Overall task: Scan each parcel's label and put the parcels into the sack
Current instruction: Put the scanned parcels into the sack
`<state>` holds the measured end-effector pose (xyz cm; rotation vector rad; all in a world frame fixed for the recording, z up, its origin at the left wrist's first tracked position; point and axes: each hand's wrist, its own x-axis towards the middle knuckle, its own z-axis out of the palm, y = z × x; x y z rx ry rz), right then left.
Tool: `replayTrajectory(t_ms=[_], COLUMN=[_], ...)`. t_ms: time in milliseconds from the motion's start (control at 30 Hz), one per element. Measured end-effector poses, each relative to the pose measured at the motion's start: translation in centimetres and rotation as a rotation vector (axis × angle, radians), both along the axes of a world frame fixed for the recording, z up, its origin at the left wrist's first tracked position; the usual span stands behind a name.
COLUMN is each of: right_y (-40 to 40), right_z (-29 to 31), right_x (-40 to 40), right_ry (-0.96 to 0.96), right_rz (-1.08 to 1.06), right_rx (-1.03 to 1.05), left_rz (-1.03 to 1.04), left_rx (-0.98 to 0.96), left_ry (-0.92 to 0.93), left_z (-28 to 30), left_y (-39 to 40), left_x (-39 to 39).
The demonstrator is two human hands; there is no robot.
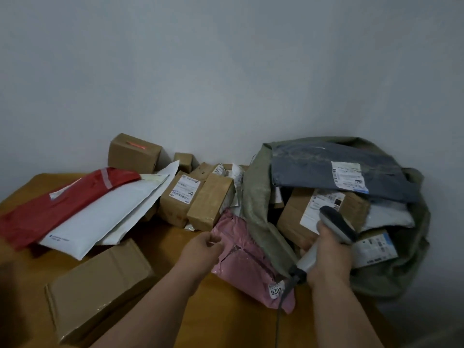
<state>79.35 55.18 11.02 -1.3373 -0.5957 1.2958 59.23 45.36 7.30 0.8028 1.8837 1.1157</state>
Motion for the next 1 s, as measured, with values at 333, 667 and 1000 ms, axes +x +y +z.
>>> replayTrajectory(t_ms=[333,667,1000], right_y=[1.9,11.2,15.6], right_z=[1.6,1.0,-1.6], right_x=[1.7,0.7,1.6], right_ry=[-0.152,-0.116,-0.091], right_rz=[0.257,0.472,0.384], right_rx=[0.278,0.203,0.077], left_rz=[-0.055,0.066,0.204], left_rx=[0.063,0.122,0.021], left_ry=[-0.087,-0.089,-0.128], left_z=[0.7,1.3,1.3], left_y=[7.6,13.8,17.0], left_x=[7.0,7.5,7.2])
